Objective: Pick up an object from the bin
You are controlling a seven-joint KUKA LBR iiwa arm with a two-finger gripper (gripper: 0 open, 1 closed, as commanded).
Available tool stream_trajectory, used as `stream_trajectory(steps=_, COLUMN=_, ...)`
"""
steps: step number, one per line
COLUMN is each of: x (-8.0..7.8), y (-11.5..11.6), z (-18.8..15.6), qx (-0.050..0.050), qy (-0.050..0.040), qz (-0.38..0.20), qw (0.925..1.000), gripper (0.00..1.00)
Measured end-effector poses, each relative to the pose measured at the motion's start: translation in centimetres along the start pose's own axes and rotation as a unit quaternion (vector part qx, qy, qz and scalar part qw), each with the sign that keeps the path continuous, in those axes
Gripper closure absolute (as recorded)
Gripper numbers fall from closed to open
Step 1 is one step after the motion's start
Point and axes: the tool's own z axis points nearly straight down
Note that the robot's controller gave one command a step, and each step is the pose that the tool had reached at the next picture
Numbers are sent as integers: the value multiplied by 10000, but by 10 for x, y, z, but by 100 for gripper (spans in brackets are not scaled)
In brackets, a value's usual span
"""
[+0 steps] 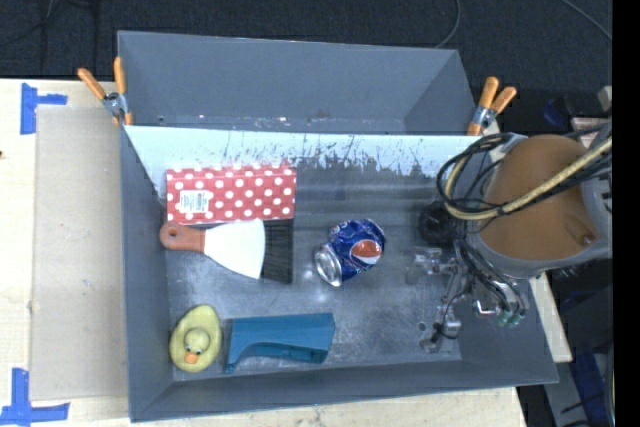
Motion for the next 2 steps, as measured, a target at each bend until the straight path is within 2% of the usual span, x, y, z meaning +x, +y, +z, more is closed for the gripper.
stream_trajectory(steps=1, x=-2, y=0, z=-4, qx=6, qy=-37, qz=-20, qw=10000, gripper=0)
stream_trajectory(steps=2, x=-42, y=13, z=20, qx=14, qy=-50, qz=-704, qw=9975, gripper=0)
